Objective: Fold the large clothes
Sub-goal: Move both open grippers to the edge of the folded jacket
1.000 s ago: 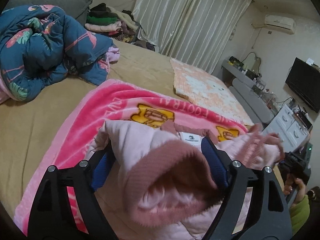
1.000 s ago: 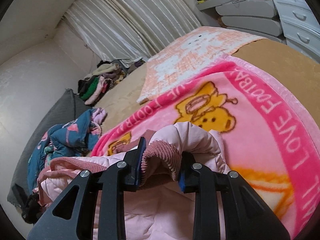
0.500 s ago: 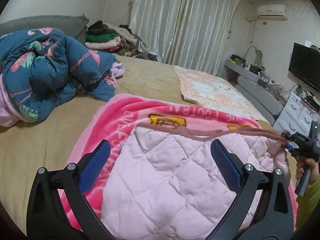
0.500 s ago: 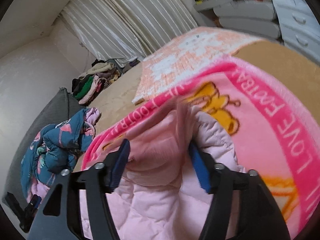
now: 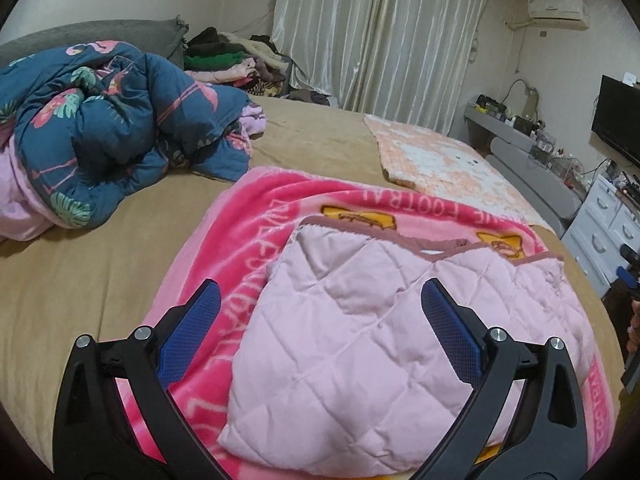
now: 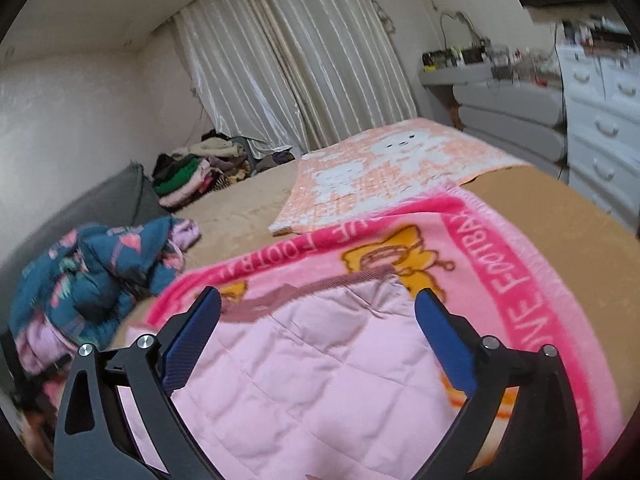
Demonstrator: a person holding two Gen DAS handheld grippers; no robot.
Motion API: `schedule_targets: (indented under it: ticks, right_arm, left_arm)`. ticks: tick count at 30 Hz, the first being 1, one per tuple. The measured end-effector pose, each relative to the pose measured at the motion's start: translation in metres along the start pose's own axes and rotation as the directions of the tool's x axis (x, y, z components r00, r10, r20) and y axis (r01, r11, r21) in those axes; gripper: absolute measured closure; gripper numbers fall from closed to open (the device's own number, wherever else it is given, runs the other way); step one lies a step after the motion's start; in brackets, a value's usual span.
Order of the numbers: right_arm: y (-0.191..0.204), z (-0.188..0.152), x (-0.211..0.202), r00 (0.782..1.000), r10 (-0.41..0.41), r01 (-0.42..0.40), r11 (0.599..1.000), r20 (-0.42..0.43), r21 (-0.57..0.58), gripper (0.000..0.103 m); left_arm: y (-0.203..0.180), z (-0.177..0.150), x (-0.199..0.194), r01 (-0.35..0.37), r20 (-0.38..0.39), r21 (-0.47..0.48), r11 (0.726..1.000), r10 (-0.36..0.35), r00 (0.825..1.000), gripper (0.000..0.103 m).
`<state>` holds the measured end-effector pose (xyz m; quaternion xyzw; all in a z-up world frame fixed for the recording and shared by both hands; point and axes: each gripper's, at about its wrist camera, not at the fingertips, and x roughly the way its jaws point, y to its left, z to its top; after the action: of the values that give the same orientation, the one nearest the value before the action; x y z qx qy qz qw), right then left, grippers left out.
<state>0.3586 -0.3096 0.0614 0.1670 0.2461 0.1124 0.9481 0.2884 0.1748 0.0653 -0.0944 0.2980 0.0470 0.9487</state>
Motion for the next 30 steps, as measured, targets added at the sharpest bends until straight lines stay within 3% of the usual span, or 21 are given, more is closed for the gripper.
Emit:
schedule_targets:
  ticks: [7,10,14,16,24,30]
  right_arm:
    - [0.000,-0.043,-0.011,0.994,-0.103,0.096,0.978,-0.032,-0.187,0.005]
    - [-0.010,-0.061,-0.007,0.989,-0.133,0.118,0.972,-0.063,-0.202,0.005]
    - [-0.026,-0.081,-0.001,0.982,-0.152,0.132,0.976,-0.113,-0.172,0.005]
    - [-0.030,-0.088,0.003,0.978,-0.163,0.140,0.975,-0.129,-0.173,0.005]
    - [-0.040,-0.097,0.021,0.967,-0.191,0.150,0.963,-0.172,-0.225,0.005]
    - [-0.041,-0.095,0.049,0.950,-0.209,0.142,0.950,-0.230,-0.277,0.005]
  left_arm:
    - [0.020,-0.015,0.012,-0.026,-0.058,-0.022,0.999,0.025,0.998,0.009]
    - [0.026,-0.025,0.019,-0.029,-0.088,-0.025,0.999,0.027,0.996,0.009]
    - [0.035,-0.044,0.033,0.037,-0.147,-0.067,0.997,-0.046,0.988,0.009]
    - [0.038,-0.052,0.040,0.023,-0.174,-0.073,0.997,-0.036,0.984,0.009]
    - [0.043,-0.076,0.060,0.024,-0.263,-0.072,0.997,-0.043,0.964,0.009]
    - [0.048,-0.086,0.067,0.057,-0.277,-0.125,0.991,-0.090,0.957,0.009]
